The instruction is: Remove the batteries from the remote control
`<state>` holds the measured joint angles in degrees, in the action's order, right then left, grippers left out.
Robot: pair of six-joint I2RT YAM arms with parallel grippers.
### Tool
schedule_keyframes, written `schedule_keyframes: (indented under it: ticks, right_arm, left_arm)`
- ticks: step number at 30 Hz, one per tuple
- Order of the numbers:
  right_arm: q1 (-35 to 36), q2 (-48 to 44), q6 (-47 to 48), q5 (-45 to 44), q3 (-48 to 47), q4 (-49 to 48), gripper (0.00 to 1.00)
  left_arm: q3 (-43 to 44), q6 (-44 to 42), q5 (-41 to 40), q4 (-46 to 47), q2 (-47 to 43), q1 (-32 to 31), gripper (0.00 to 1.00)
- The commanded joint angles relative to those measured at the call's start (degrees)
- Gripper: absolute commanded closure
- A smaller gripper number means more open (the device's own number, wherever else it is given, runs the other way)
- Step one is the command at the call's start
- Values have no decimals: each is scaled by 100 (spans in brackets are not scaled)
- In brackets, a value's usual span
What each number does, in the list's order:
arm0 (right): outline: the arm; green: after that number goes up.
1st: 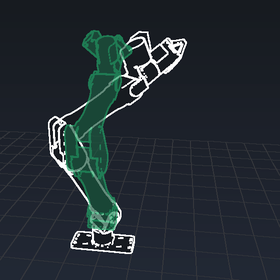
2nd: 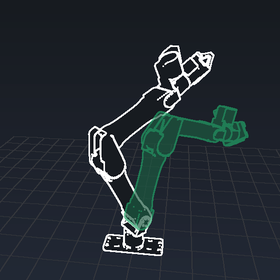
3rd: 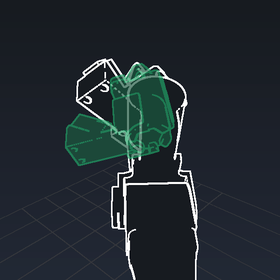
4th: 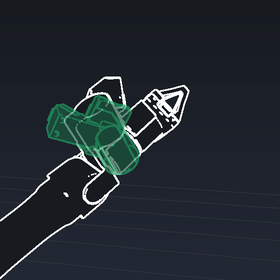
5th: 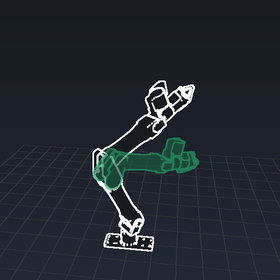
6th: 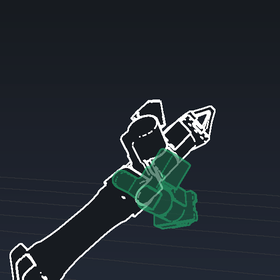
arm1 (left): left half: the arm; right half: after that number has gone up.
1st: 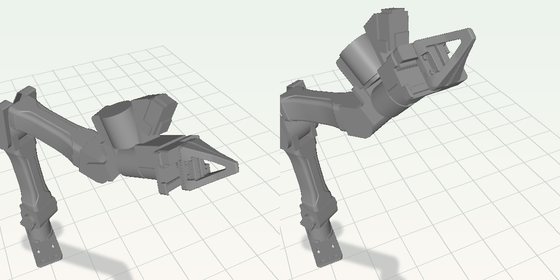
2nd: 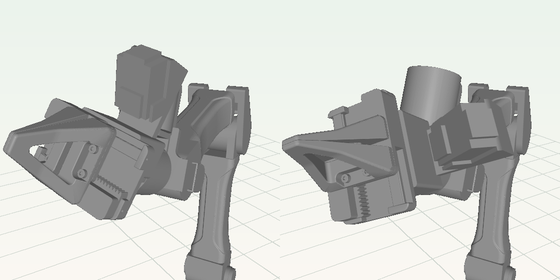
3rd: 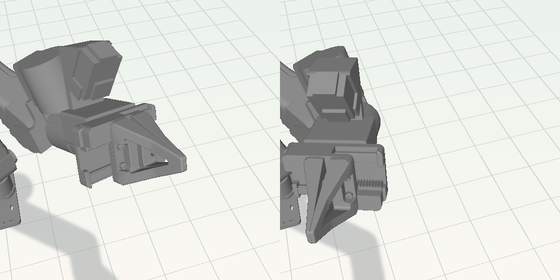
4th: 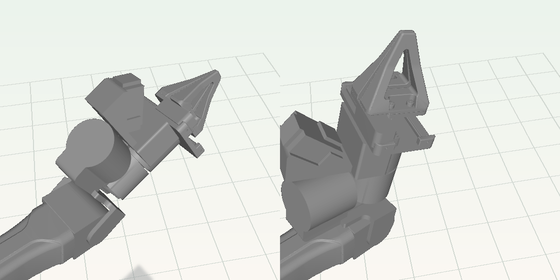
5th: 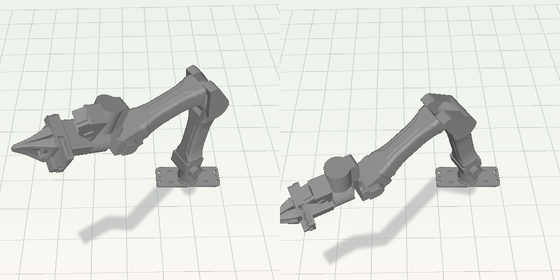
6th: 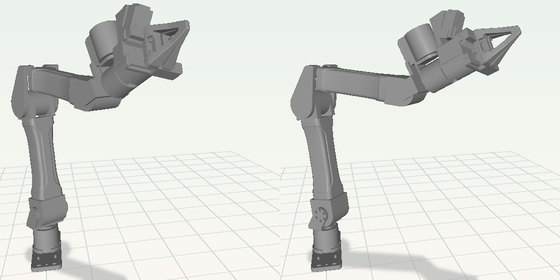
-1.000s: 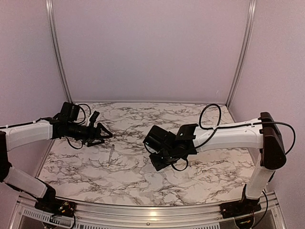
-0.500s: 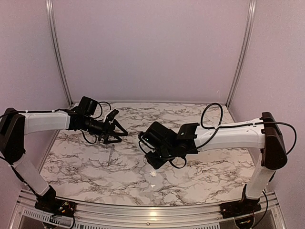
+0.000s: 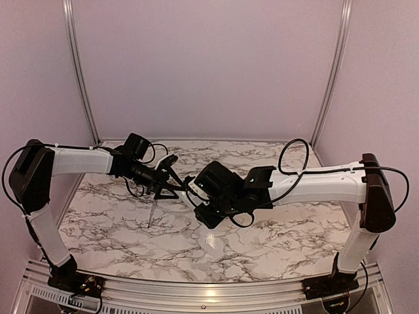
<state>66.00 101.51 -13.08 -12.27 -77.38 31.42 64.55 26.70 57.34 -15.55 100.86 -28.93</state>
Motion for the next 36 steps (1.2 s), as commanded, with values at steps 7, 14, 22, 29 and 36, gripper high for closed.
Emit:
schedule_keyframes:
  ticks: [7, 14, 22, 29, 36]
  right_arm:
    - [1, 17, 291, 24, -405, -181, 77]
    - [3, 61, 387, 6, -429, -171, 77]
    - [6, 82, 480, -43, -446, -138, 77]
    - [1, 48, 411, -47, -376, -123, 77]
    - [5, 40, 59, -51, -300, -97, 62]
  left_arm:
    - [421, -104, 664, -238, 531, -231, 38]
    - [543, -420, 697, -659, 689, -251, 51]
    - [658, -447, 840, -772, 741, -345, 54]
    - [696, -546, 862, -912, 762, -427, 76]
    - [698, -523, 563, -899, 617, -465, 100]
